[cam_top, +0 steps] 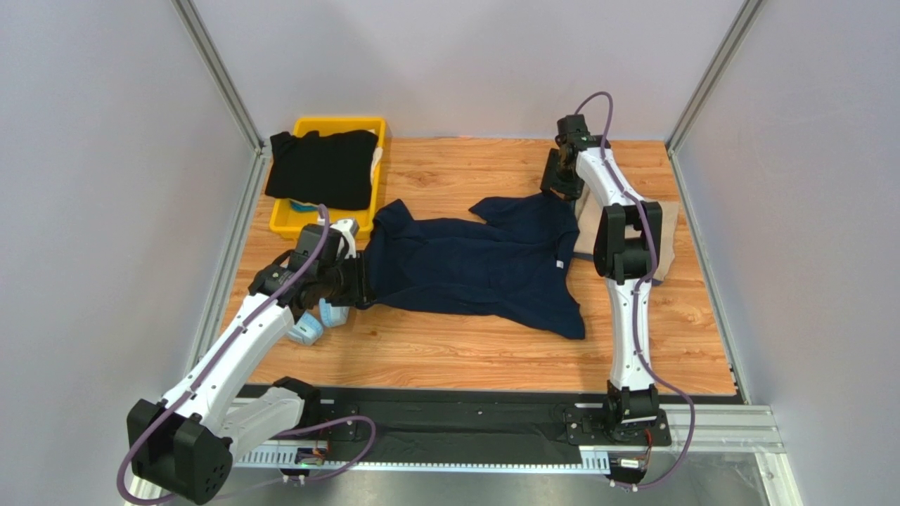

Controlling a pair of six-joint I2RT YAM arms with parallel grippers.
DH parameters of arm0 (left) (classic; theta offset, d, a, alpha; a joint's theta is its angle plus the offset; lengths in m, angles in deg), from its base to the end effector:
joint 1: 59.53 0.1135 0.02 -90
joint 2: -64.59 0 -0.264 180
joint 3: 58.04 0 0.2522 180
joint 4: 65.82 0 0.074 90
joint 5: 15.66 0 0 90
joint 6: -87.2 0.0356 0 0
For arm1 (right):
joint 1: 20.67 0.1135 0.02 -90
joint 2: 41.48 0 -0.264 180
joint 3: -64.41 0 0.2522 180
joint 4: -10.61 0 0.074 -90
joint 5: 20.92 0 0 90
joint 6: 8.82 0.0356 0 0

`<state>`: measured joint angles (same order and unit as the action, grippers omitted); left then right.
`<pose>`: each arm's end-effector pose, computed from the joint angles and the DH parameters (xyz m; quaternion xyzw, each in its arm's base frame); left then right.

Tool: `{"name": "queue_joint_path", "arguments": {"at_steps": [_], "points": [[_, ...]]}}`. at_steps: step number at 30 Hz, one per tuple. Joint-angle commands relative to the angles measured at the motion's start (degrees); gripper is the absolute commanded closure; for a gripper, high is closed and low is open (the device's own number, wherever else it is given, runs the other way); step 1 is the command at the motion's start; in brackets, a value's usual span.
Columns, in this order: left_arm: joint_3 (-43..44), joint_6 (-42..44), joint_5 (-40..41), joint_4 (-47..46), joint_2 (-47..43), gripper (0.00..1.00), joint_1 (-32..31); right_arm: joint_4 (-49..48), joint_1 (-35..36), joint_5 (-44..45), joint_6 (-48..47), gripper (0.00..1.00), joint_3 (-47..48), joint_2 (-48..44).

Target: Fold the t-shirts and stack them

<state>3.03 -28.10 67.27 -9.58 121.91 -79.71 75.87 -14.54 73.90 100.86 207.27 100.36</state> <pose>0.1822 -0.0716 0.2655 -0.0224 0.9450 -0.1779 0.2734 0.5246 0.0533 0.1825 0.1242 0.9661 0.0098 0.2262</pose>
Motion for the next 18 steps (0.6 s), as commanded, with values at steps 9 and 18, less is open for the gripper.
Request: {"name": "queue_joint_path", "arguments": {"at_steps": [9,18], "points": [[-0.37,-1.24,-1.72,-1.87,-0.89,0.59,-0.21,-2.27,-0.77,-0.51,-0.44,1.00,-3.75,-5.33],[-0.90,-1.95,-3.39,-3.63,-0.02,0.59,-0.21,-6.41,0.37,-4.03,0.97,1.00,-18.24,-20.62]]}}
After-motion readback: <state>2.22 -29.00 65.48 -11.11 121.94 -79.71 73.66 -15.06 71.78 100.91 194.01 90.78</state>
